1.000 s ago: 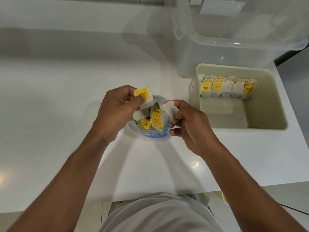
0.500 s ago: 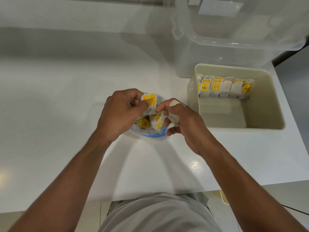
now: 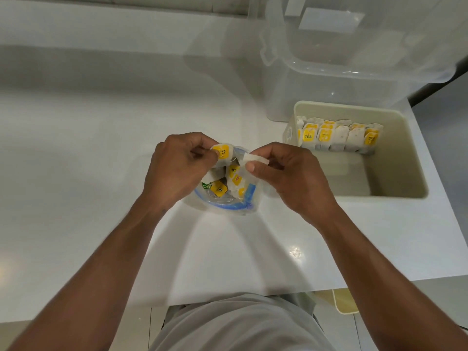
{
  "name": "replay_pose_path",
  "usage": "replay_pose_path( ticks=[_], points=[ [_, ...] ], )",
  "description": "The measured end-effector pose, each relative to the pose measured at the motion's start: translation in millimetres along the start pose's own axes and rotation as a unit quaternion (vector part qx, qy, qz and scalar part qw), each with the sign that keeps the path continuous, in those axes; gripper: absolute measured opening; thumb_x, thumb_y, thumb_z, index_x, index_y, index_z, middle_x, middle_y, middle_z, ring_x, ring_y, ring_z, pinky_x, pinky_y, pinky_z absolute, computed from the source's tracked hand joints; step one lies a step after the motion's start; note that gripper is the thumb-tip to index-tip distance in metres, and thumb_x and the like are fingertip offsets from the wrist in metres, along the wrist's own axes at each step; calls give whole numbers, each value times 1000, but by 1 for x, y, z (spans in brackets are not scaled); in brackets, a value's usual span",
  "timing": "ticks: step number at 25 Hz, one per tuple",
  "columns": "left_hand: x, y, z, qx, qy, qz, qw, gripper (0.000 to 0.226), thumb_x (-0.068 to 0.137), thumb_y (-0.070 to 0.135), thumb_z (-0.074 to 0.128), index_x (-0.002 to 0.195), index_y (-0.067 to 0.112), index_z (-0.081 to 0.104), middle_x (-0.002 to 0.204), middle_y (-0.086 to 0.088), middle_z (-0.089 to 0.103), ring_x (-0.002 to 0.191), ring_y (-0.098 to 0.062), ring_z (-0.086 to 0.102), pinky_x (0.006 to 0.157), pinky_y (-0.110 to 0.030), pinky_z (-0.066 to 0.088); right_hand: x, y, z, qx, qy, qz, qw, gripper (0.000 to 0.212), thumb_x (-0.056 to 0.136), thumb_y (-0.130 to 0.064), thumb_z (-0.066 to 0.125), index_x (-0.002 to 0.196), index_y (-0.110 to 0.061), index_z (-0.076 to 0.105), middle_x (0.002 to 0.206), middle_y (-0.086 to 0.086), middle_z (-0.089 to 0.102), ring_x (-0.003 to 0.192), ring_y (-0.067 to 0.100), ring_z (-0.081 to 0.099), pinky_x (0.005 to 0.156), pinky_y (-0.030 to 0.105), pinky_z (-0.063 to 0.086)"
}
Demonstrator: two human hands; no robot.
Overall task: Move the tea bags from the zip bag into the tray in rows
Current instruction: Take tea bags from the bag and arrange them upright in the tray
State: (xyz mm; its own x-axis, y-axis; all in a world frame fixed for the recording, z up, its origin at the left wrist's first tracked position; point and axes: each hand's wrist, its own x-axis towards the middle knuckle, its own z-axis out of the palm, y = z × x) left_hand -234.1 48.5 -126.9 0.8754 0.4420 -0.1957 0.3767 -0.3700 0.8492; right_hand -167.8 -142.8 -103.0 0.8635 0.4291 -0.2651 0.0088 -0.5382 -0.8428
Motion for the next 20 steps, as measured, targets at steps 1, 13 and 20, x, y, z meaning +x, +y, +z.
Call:
replay_pose_path(
  ticks=[1, 13, 20],
  points=[
    [0, -1, -1, -4, 6, 0, 1000, 8, 87, 33, 70, 91, 32, 77, 83, 14, 75, 84, -10, 71, 84, -42, 58, -2, -5, -2, 9, -25, -13, 1000, 4, 86, -27, 73, 89, -24, 74, 74, -13, 71, 66, 1, 63, 60, 14, 45],
    [-4, 12, -6, -135, -136, -17, 981, 12, 89, 5, 66, 93, 13, 74, 77, -6, 69, 62, -9, 56, 56, -18, 44, 14, -16, -6, 33, -45, -8, 998, 6, 82, -19, 77, 82, -21, 71, 62, -10, 65, 56, 5, 57, 57, 20, 44],
    [2, 29, -1, -101, -150, 4, 983, 9, 90, 7, 65, 92, 14, 71, 84, -16, 72, 68, -21, 62, 73, -36, 53, 4, -22, -27, 102, -38, -40, 993, 4, 85, -16, 74, 84, -19, 71, 65, -7, 64, 54, 5, 52, 54, 16, 42]
  ],
)
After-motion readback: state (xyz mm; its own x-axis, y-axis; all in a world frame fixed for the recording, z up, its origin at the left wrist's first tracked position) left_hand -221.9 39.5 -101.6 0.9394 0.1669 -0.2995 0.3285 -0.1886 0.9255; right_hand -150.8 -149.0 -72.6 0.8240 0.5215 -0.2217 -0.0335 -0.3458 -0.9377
